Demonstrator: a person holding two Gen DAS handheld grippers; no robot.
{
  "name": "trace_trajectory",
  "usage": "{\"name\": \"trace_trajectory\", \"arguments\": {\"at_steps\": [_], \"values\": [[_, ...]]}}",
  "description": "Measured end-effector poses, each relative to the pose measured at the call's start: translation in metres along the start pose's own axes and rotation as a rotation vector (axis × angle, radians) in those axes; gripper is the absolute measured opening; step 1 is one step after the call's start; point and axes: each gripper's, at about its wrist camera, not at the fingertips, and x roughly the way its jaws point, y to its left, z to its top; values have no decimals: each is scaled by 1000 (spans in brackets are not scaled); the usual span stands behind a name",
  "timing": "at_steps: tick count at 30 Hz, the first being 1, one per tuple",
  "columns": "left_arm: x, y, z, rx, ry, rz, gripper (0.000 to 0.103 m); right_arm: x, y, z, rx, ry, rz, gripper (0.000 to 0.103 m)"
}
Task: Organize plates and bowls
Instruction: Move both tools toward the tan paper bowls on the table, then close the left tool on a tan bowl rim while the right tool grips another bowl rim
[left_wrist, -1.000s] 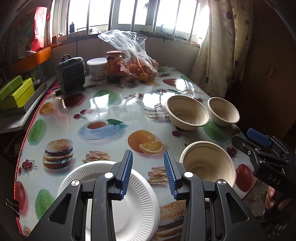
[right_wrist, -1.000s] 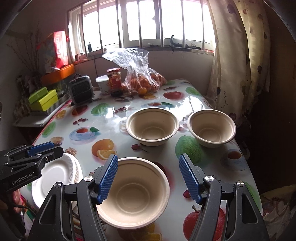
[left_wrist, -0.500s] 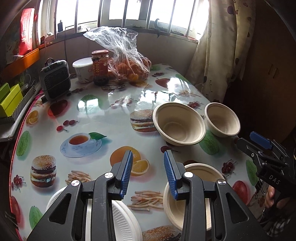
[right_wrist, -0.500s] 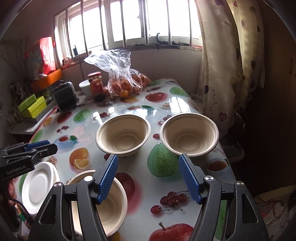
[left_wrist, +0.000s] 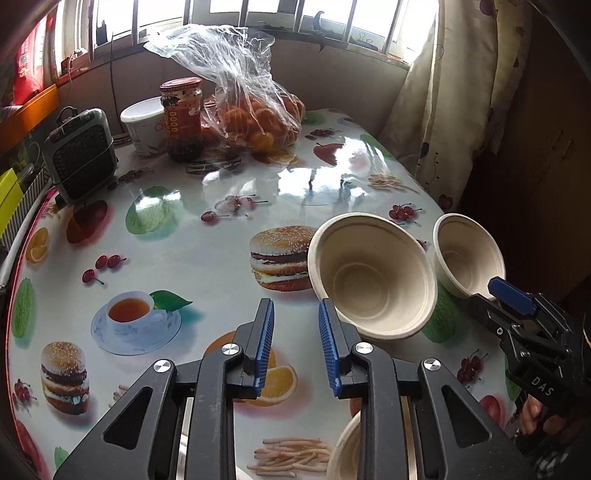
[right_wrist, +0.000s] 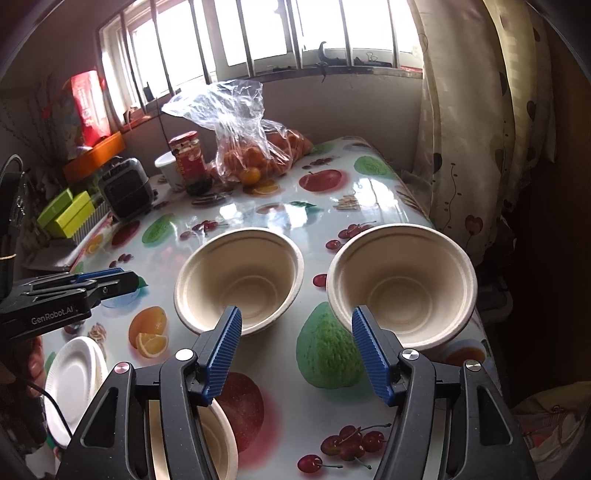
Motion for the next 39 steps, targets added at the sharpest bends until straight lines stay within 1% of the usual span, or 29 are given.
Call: {"name": "trace_trajectory", "arguments": {"at_steps": [1,5,8,15,23,25,28,30,32,34,37,39], "values": [[3,0,1,2,2,-3,25,3,0,0,3,8,3,48],[17,1,6,-2,23,-12,25,15,-1,3,13,25,24,44],[23,0,9,6,29,-18,24,21,-2,5,22,36,36,39],[34,3,14,-10,48,-29,24,33,-3,10,24,54,48,39],[49,10,19,-59,73,-46,24,47,-7,12,50,82,67,39],[51,12,19,-69,76,-53,24,49,-7,12,53,88,81,37],[49,13,20,-92,72,-66,24,51,-8,13,65,87,96,36],[47,12,21,-84,61,-82,24,52,-8,14,68,87,102,36],[47,11,23,-74,61,-71,24,55,-7,14,66,94,100,33],[49,13,24,-81,64,-77,24,56,-9,15,73,94,104,33],[53,16,25,-93,74,-63,24,58,-10,15,80,95,105,32],[55,19,24,-111,86,-71,24,59,-11,15,85,98,112,29]]}}
